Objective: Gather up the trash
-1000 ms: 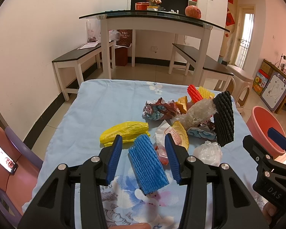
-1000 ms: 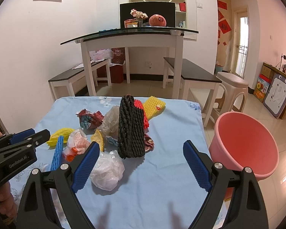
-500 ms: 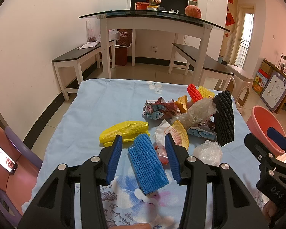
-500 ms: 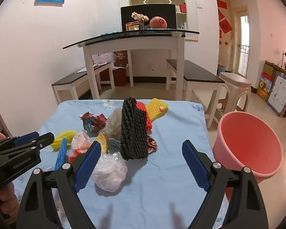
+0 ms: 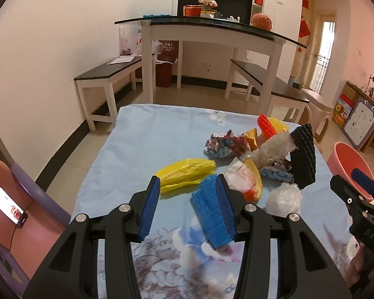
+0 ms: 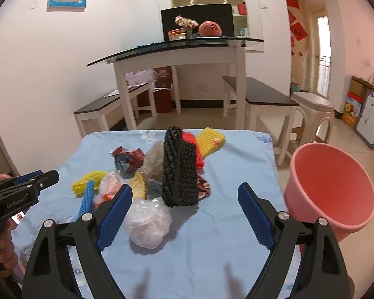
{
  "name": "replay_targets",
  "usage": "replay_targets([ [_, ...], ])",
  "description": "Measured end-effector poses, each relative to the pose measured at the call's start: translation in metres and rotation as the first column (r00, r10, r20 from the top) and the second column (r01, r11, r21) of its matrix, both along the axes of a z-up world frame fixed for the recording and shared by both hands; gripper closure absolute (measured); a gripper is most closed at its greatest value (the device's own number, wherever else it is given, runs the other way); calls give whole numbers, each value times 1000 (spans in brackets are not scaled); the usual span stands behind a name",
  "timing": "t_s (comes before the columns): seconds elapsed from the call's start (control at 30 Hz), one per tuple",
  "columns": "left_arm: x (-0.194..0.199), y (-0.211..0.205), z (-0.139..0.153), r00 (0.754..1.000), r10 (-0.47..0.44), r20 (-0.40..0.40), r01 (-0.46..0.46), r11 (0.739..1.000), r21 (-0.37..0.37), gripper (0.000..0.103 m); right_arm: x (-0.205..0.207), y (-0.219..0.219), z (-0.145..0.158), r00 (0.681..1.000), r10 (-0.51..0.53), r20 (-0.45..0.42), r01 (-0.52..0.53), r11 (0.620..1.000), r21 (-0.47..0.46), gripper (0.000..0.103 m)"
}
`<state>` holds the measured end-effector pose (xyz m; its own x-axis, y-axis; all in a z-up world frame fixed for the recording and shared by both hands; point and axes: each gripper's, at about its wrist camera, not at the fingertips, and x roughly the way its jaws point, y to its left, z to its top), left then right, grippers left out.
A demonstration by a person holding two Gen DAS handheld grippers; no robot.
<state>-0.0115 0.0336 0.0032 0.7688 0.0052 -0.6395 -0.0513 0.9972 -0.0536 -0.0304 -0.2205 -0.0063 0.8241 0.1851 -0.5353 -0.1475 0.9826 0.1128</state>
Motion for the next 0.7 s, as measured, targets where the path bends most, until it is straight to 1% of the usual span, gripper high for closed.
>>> replay_targets([
  [0.07,-5,3,-1,1000,-8,2,8,1000,-10,56,-1,3,-3,1000,24,-10,-24,1000,1,23],
  [0.2,-17,8,-5,999,-42,-3,42,998,-53,56,-1,7,-10,998,51,-34,-51,999,2,26],
  [0.3,-22,1,-7,997,-76,-5,75,994,-76,56,-1,8,-15,997,63,-49,-62,998,11,28],
  [0.37,-23,-6,-9,995,-99,-13,98,992,-85,56,-1,9,-19,995,74,-63,-73,997,18,32],
  [0.47,-20,-18,-16,992,-125,-37,121,989,-85,56,-1,8,-24,993,89,-81,-87,996,33,33],
  [0.57,-14,-29,-24,989,-131,-64,126,989,-73,56,-2,8,-27,990,105,-93,-102,994,37,34],
  [0.7,-5,-38,-37,987,-123,-101,119,992,-39,56,-1,8,-33,986,126,-113,-122,992,43,34],
])
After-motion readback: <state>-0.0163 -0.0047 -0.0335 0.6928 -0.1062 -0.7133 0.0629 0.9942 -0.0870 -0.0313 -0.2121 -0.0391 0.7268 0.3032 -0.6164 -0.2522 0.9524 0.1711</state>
